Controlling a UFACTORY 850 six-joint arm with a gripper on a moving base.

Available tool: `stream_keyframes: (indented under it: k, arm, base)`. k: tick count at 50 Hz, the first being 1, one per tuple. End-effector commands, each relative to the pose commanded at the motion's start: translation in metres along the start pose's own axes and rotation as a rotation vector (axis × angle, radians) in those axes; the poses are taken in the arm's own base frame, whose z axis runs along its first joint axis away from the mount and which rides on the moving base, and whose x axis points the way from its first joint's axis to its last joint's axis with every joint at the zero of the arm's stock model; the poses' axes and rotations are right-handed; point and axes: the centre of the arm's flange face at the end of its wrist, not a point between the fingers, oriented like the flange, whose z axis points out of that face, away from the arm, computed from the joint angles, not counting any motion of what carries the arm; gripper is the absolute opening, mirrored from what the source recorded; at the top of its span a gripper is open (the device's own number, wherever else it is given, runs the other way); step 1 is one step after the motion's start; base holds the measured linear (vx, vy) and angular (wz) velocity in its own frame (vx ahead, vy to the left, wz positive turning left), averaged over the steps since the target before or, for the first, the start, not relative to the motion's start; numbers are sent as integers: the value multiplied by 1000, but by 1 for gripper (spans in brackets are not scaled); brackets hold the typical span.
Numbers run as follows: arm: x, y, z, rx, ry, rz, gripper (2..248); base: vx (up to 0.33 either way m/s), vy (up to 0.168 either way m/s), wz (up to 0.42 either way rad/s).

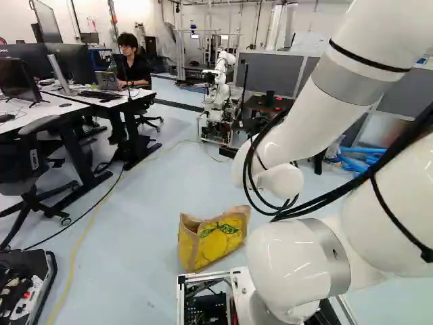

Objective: Pick up the bag on the ground and place it on the table

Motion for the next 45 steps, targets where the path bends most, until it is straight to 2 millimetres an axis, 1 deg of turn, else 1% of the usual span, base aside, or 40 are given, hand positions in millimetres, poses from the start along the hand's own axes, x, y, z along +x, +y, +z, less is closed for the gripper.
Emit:
stream_keyframes:
  k: [20, 33, 45]
  arm:
    - [1, 0, 2, 0, -2, 0, 247]
    - [3, -1, 11, 0, -36, 2, 247]
    - [2, -1, 24, -9, -97, 12, 247]
  base:
    - [0, 0, 0]
    - [0, 0, 0]
    - [0, 0, 0]
